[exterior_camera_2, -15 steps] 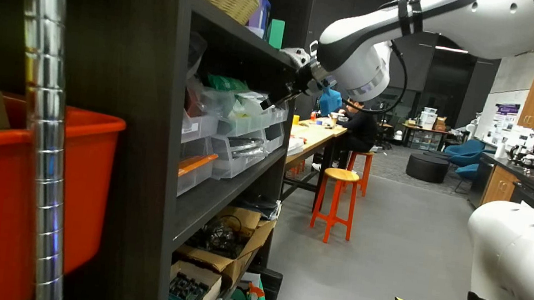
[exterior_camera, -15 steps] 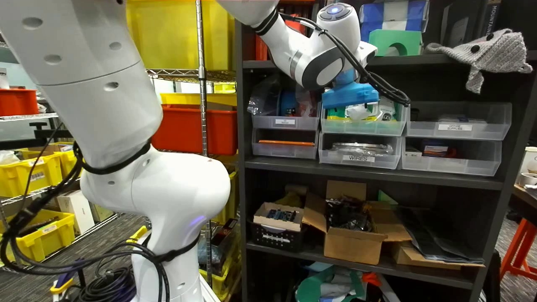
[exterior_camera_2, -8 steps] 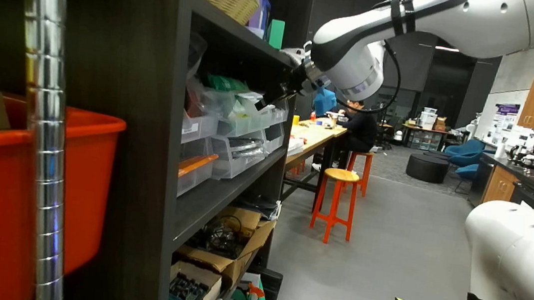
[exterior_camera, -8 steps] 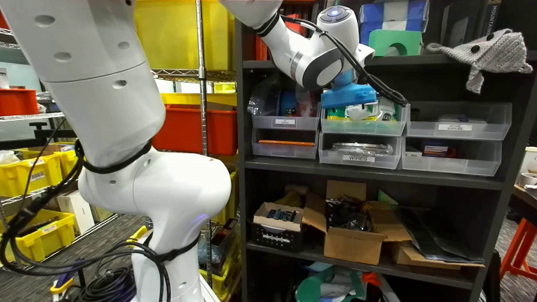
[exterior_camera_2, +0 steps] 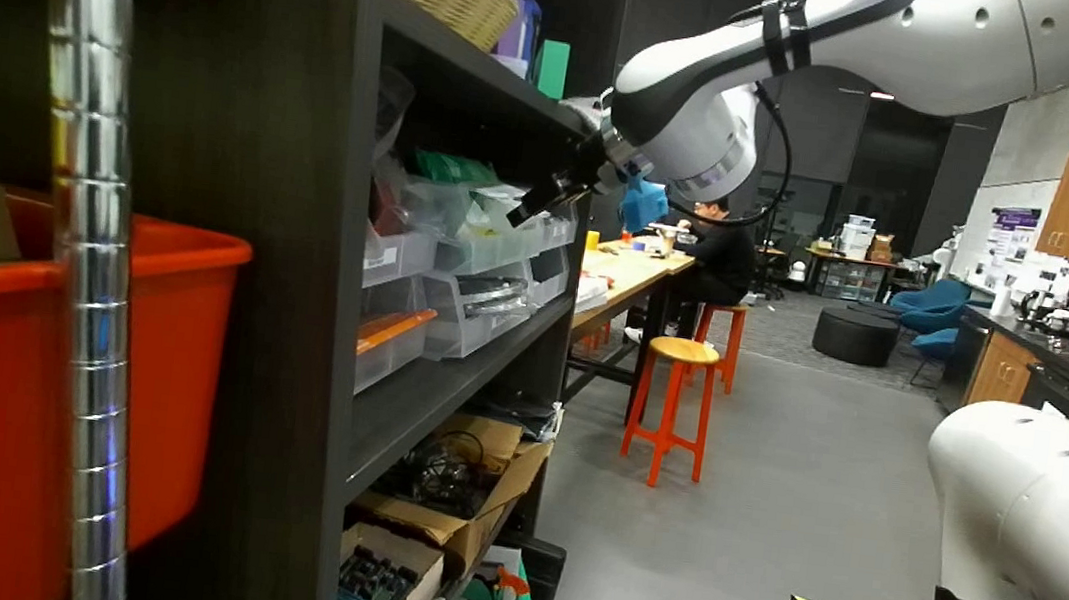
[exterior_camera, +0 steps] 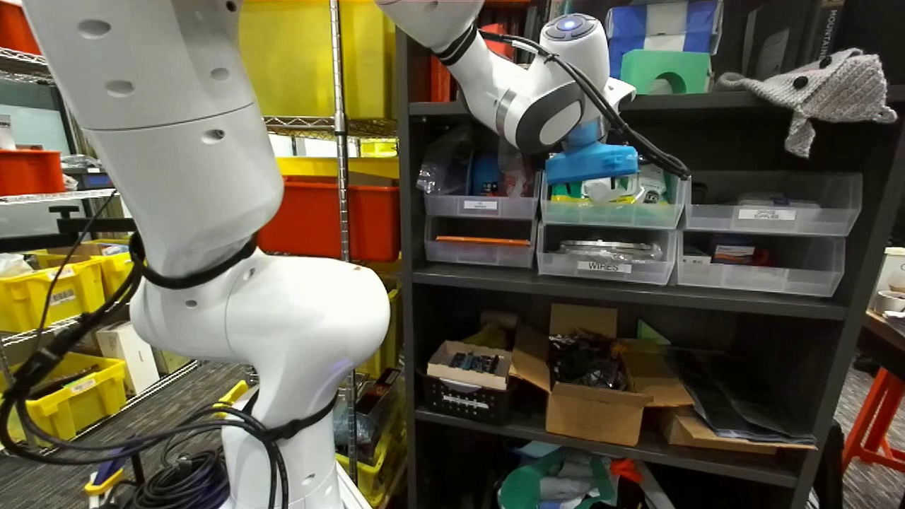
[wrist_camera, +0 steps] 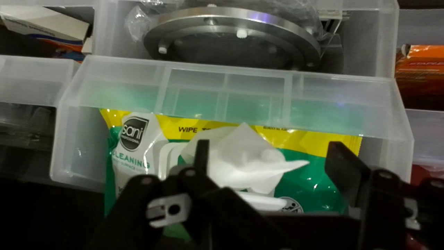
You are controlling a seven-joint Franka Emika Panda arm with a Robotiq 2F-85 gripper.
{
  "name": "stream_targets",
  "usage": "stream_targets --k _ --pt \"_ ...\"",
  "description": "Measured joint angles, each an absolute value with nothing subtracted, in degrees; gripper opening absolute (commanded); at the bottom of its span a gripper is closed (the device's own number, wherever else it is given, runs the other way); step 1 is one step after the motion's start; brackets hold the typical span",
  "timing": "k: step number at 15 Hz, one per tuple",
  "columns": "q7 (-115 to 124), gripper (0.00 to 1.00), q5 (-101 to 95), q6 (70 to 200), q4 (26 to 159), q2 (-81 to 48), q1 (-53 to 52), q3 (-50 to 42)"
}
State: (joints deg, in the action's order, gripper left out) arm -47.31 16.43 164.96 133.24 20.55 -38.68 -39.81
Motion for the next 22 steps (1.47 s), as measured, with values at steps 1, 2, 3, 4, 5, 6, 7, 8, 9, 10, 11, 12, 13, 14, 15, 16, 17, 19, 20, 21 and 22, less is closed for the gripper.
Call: stream_targets --k 1,2,3,4,5,6,7,8,9,10,11,12,13,14,15,16,17,19,20,21,22 --pt "-47.3 0.44 16.4 164.8 133.0 20.2 -38.7 -39.9" --pt "-47.2 0.37 16.4 164.6 132.8 19.9 -38.7 -40.0" --pt "-47.2 0.30 16.4 164.4 132.6 19.6 -38.7 -40.1" --pt "-47.2 0.21 16.4 164.3 132.5 19.4 -38.7 -40.1" --pt "-47.1 0.15 16.4 164.3 132.4 19.3 -38.7 -40.2" --pt "-47.1 0.06 16.4 164.3 132.3 19.2 -38.7 -40.2" --pt "-47.1 0.01 16.4 164.3 132.2 19.1 -38.7 -40.2" --pt "-47.1 0.00 16.4 164.2 132.0 19.0 -38.7 -40.3" --pt "-47.0 0.00 16.4 164.2 132.0 18.9 -38.7 -40.3" --pt "-47.0 0.00 16.4 164.2 131.9 18.9 -38.7 -40.3" --pt "-47.0 0.01 16.4 164.2 131.9 18.9 -38.7 -40.4" --pt "-47.0 0.01 16.4 164.2 131.9 18.9 -38.7 -40.5" --pt "-47.0 0.01 16.4 164.2 131.9 18.9 -38.7 -40.6" --pt "-47.0 0.01 16.4 164.2 132.0 19.0 -38.7 -40.8" --pt "-47.0 0.01 16.4 164.2 132.1 19.0 -38.7 -40.9" --pt "-47.0 0.01 16.4 164.2 132.2 19.1 -38.7 -41.1" --pt "-47.0 0.01 16.4 164.2 132.4 19.3 -38.6 -41.2" --pt "-47.0 0.01 16.4 164.4 133.2 20.3 -38.6 -41.7" --pt "-47.0 0.01 16.4 164.6 133.8 21.1 -38.5 -41.9" --pt "-47.1 0.01 16.4 164.7 134.4 21.9 -38.3 -42.1" --pt "-47.1 0.01 16.4 164.9 135.0 22.8 -38.1 -42.4"
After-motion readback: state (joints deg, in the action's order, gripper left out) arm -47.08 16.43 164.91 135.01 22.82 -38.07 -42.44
